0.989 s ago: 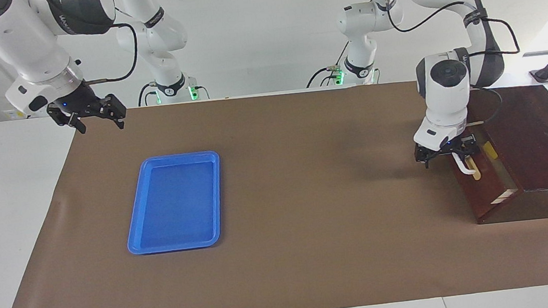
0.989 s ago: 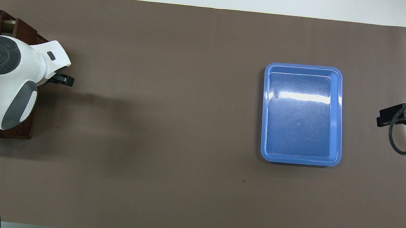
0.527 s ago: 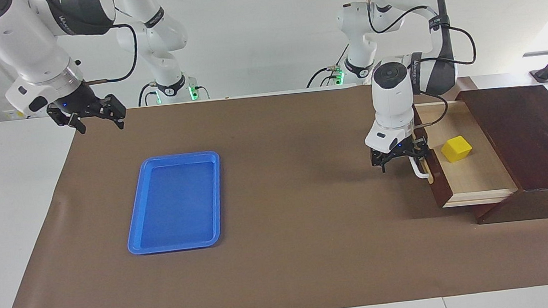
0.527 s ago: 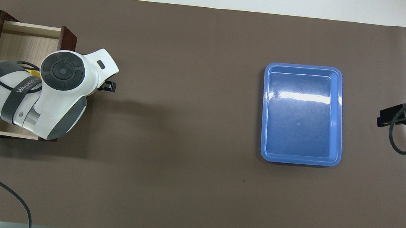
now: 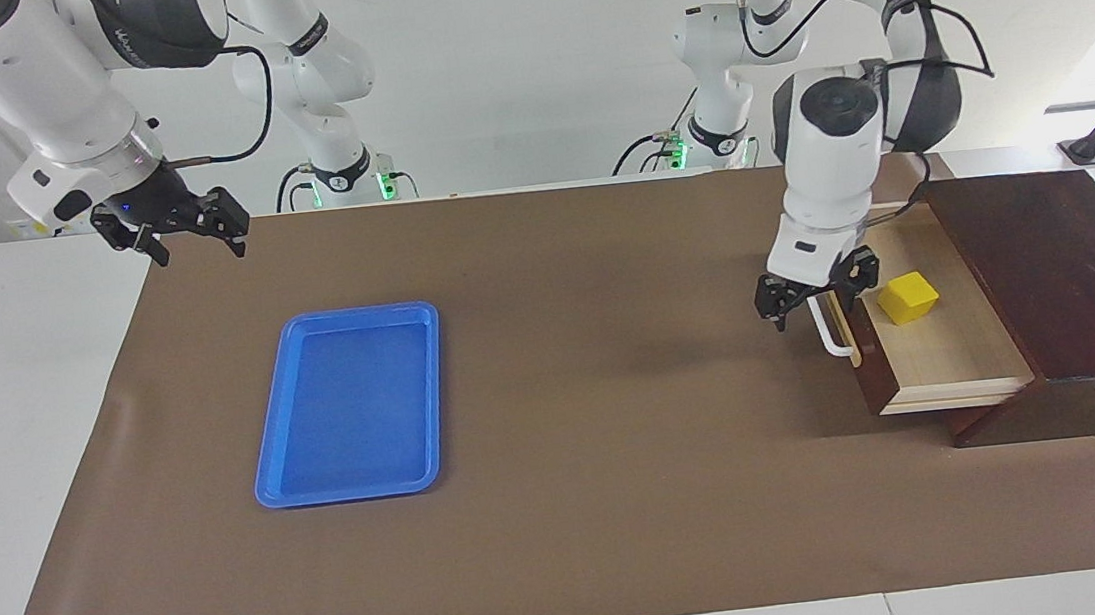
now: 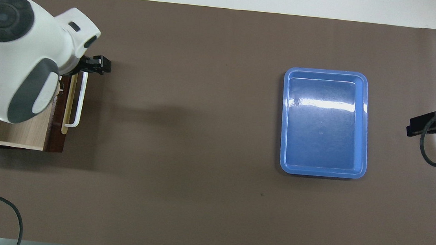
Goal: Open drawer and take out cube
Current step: 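Pull the wooden drawer open toward the robot with the left gripper, then lower the left gripper into the drawer and grasp the yellow cube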
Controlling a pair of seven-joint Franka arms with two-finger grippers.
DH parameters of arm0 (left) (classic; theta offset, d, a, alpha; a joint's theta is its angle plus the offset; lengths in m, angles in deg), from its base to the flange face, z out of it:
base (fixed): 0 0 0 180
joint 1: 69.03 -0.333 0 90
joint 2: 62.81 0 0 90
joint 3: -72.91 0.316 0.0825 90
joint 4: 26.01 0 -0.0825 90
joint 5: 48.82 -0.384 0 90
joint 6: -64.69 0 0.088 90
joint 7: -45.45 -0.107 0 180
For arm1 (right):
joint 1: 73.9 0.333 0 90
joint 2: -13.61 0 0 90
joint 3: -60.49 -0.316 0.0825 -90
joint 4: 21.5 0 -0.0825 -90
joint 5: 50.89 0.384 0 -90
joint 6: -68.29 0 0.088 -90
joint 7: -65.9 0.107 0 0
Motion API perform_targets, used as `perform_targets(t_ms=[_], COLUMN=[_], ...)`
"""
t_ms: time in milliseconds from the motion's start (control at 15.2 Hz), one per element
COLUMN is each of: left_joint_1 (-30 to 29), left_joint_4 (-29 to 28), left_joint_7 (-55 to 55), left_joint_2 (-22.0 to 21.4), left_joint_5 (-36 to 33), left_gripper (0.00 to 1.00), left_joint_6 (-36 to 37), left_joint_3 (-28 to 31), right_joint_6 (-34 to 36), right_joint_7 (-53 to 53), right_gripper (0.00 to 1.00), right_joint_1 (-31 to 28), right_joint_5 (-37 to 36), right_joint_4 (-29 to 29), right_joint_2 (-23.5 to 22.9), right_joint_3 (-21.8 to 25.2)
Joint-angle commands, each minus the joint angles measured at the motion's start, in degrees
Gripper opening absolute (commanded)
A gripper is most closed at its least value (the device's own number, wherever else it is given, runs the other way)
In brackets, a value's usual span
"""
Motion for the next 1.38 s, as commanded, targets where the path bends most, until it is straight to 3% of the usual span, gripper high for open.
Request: perform_targets(t_ms=[0,264,462,989,1121,1319], left_joint_1=[-6.4,-13.1,-13.4,-13.9,-13.8,-13.9], left_joint_4=[5.8,-0.5,-8.6,-15.8,-16.0,-15.3], left_joint_7=[-0.8,-11.2,-11.6,-11.2,-10.7,-11.0], left_joint_2=[2.7,0.6,-2.9,-5.5,-5.2,-4.7], left_joint_5=[2.9,2.9,2.9,2.9,2.9,2.9], left_gripper=[1.00,1.00,1.00,0.99,0.76,0.27], left_joint_6=[2.4,-2.5,-5.4,-7.7,-7.8,-8.3], left_joint_3=[-0.1,0.0,0.1,0.1,0.1,0.1], right_joint_6=[0.6,0.5,0.4,0.2,0.4,0.1], right_joint_7=[-1.9,-1.9,-1.6,-7.2,-6.8,-6.9], right_gripper=[1.00,1.00,1.00,1.00,1.00,1.00], right_joint_1=[-1.5,-1.6,-1.8,-2.7,-2.8,-2.5], right_joint_5=[0.5,0.5,0.9,1.2,1.4,1.3], right_joint_4=[-0.3,-0.3,-0.5,-0.4,-0.4,-0.4], right_joint_2=[0.7,0.7,0.7,0.7,0.7,0.6], right_joint_3=[-0.4,-0.4,-0.3,-0.2,-0.2,-0.2])
